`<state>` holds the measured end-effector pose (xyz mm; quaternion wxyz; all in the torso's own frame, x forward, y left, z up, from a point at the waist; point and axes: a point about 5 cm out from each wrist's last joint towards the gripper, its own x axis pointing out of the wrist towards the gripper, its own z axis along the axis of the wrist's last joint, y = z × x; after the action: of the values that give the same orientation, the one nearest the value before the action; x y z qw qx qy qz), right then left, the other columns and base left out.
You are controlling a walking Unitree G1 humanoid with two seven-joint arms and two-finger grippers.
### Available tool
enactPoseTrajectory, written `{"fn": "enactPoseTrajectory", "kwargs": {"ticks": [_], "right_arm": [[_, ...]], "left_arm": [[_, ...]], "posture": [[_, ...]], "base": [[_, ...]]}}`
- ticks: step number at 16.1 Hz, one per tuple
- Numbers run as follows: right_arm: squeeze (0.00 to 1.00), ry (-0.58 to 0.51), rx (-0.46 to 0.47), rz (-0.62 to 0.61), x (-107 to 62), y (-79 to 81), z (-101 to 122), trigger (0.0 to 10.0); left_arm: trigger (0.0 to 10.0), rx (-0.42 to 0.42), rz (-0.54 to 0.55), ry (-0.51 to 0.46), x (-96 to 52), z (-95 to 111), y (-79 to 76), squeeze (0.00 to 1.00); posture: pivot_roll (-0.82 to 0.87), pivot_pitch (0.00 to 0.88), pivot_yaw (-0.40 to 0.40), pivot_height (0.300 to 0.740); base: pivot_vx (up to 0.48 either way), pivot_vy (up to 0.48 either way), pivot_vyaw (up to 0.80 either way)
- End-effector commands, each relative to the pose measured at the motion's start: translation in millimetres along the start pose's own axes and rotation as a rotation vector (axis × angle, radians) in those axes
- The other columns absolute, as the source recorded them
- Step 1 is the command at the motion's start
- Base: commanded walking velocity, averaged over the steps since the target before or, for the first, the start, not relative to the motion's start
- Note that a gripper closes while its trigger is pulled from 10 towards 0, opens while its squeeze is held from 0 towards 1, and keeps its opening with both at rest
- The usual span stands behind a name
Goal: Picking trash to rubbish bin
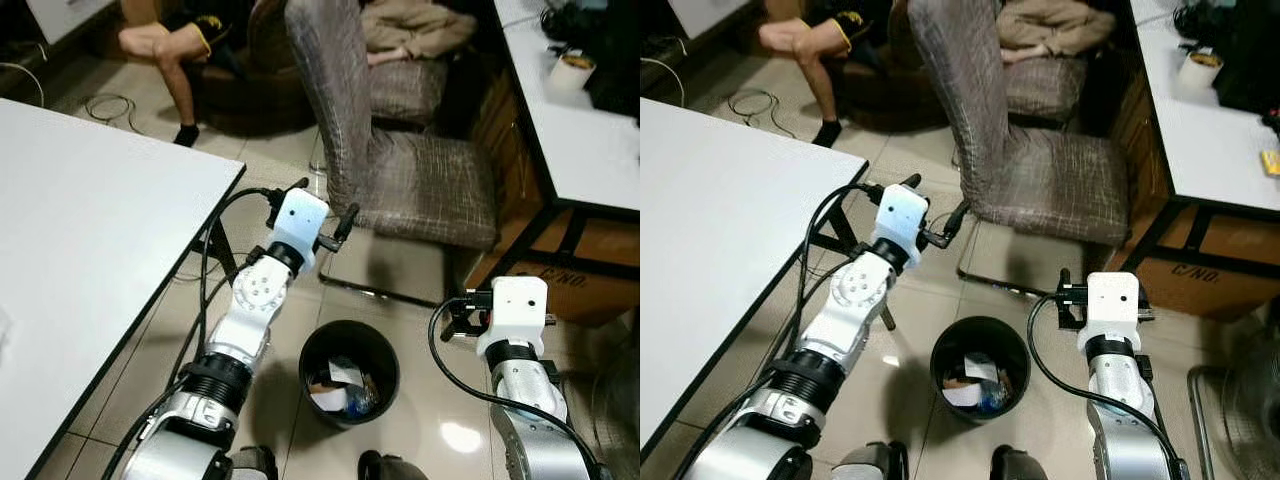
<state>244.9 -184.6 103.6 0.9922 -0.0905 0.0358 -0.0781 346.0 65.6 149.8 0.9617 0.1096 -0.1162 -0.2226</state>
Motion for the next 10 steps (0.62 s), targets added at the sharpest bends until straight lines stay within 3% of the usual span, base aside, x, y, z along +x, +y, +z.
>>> {"fn": "enactPoseTrajectory", "kwargs": {"ticks": [1, 5, 10], "right_arm": [[0.0, 0.001, 0.01, -0.018, -2.0, -3.2, 2.1, 10.0], [0.0, -0.004, -0.008, -0.027, -1.0, -4.2, 3.6, 10.0], [0.0, -0.008, -0.007, -0.024, -0.7, -3.2, 4.4, 10.0]], "left_arm": [[10.0, 0.001, -0.001, 0.016, -0.4, -2.5, -2.8, 0.0], [10.0, 0.014, 0.01, 0.01, 1.2, -0.2, -1.3, 0.0], [10.0, 0.014, -0.008, 0.018, 1.5, -0.4, -5.7, 0.0]], "posture": [[0.1, 0.089, 0.0, 0.74], [0.1, 0.084, 0.006, 0.74], [0.1, 0.083, 0.007, 0.74]], "base": [[0.0, 0.0, 0.0], [0.0, 0.0, 0.12], [0.0, 0.0, 0.8]]}}
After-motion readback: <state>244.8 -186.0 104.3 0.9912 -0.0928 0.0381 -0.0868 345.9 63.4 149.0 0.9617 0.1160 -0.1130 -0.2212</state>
